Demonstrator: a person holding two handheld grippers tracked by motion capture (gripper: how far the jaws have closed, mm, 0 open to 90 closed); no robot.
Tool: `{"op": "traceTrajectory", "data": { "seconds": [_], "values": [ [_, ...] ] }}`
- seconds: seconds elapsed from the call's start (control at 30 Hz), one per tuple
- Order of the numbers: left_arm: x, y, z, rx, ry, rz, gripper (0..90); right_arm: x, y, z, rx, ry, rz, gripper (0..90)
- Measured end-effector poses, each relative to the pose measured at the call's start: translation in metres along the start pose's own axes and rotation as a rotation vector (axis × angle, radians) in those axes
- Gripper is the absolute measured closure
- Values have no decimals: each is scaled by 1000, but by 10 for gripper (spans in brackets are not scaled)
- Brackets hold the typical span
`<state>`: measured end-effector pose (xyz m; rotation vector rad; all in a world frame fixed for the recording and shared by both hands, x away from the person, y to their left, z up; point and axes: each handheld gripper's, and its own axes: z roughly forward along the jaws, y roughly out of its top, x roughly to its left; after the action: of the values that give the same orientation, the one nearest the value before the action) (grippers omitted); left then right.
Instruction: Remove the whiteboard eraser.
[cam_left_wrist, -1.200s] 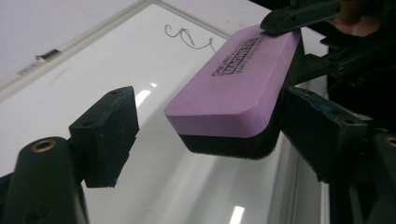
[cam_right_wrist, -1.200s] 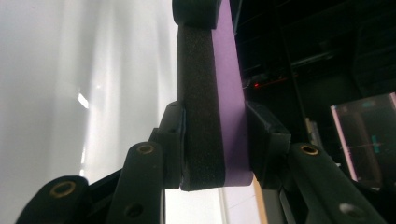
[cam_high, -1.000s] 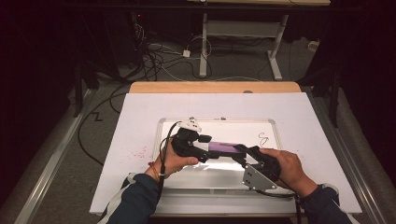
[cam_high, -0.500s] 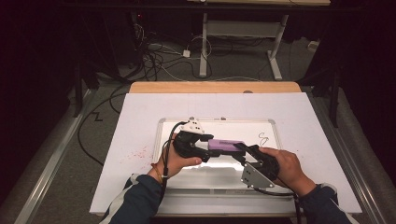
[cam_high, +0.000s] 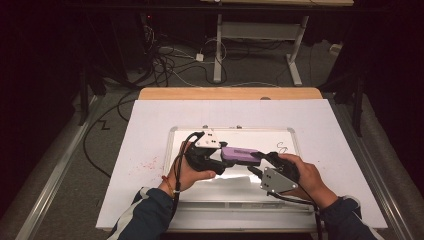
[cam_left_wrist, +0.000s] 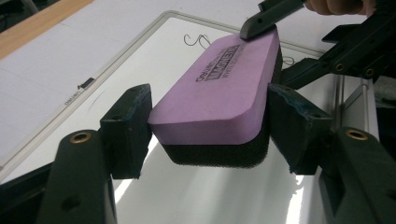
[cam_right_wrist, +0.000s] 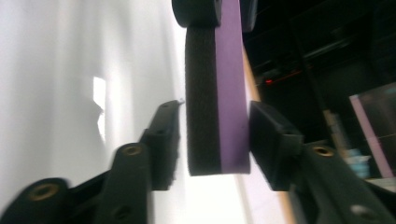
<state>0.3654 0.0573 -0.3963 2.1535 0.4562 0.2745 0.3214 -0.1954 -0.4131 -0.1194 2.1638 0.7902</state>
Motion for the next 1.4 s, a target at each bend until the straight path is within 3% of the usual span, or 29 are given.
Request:
{"op": "traceTrajectory", "data": {
  "seconds": [0.13,0.23,0.33,0.47,0.63,0.8,1.0,1.2,1.4],
  "values": [
    [-5,2,-2,25,40,60,338,-17,-9,0,-41,177,218,385],
    [-8,3,-4,47,63,113,338,-33,-16,1,-49,284,356,333],
    [-9,2,-4,71,79,141,338,-46,-21,3,-39,333,438,313],
    [-15,3,-3,87,96,213,338,-59,-21,10,14,413,490,265],
    [-24,1,-2,92,115,287,337,-67,-18,20,64,484,499,254],
    [-28,0,-2,68,119,331,337,-66,-14,33,119,580,479,260],
    [-29,-2,-1,62,145,368,335,-65,-16,46,101,668,488,350],
    [-30,-4,-2,42,160,385,335,-66,-16,48,90,666,479,353],
    [-31,-4,0,32,131,390,335,-63,-11,50,66,677,468,343]
  ]
}}
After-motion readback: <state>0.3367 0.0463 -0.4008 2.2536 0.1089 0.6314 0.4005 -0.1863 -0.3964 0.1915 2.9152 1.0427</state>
